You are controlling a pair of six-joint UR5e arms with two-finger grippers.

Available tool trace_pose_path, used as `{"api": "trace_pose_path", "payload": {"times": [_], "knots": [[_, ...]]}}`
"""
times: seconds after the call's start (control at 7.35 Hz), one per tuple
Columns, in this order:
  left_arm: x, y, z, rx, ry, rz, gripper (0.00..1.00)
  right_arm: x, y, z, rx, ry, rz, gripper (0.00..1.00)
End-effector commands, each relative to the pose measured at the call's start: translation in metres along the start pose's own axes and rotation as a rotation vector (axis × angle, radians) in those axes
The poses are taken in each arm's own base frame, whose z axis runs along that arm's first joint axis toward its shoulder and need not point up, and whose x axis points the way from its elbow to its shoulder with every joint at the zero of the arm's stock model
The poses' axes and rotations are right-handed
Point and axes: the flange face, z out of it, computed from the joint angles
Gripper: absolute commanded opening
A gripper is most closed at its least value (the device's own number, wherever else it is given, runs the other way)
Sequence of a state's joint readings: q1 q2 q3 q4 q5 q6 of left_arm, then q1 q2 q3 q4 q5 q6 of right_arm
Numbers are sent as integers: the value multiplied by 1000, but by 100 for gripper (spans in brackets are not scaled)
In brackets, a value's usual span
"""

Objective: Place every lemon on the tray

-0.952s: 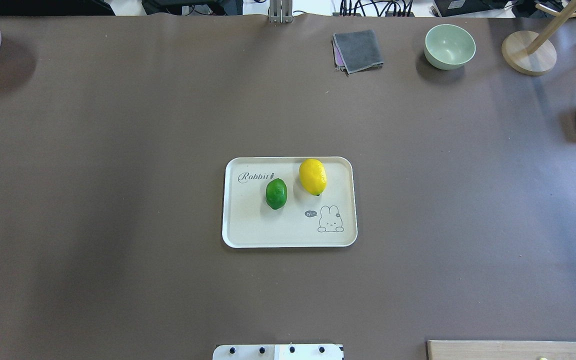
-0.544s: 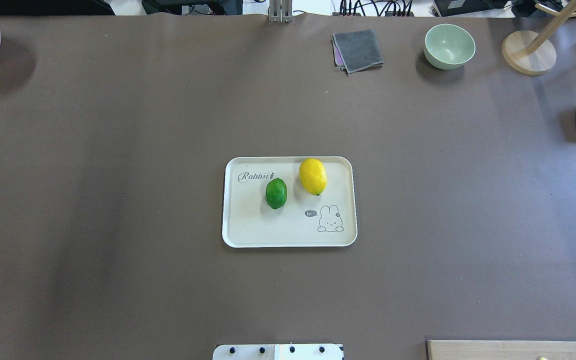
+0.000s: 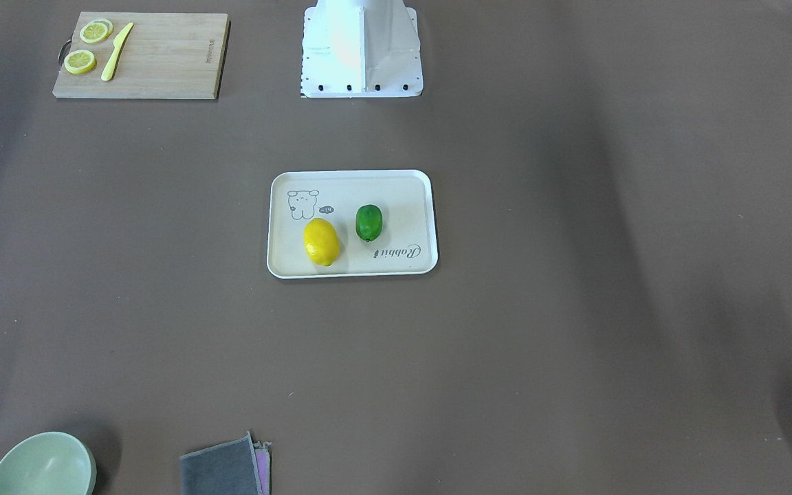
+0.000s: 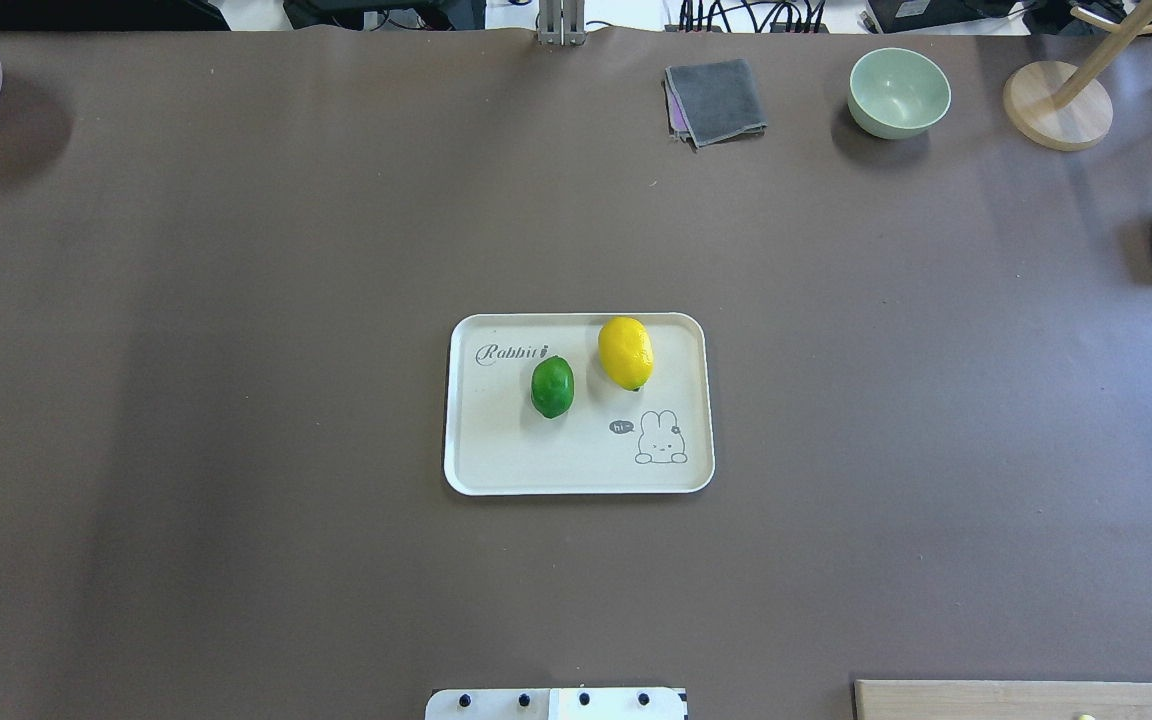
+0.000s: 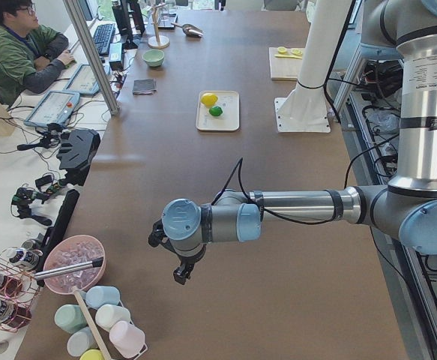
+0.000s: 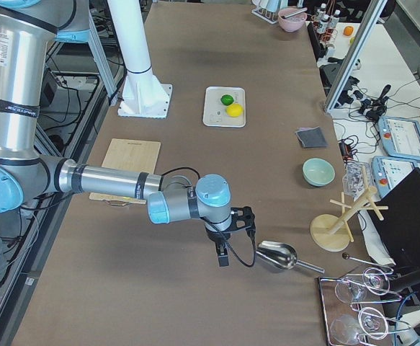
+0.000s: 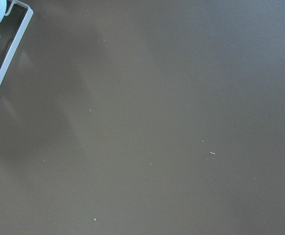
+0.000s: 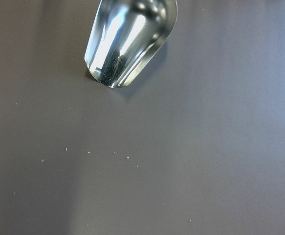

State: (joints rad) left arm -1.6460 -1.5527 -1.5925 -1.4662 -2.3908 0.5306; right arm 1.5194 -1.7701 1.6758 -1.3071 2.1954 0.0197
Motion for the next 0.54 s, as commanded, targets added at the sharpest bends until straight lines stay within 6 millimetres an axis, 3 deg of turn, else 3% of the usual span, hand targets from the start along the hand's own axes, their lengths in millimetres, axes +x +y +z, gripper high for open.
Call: {"api": "trace_pose_path", "payload": {"times": [0.0,0.27,0.41], "knots": [[7,-19,-25,-55,-19,-54,99,-18,-6,-19,-115,-67,92,100],[39,1,-45,-10,-40,-11,99,-12,5,-24,-129,-76,120,100],[50,-5,-55,11,-51,18,99,-13,2,-24,-126,-76,116,100]]}}
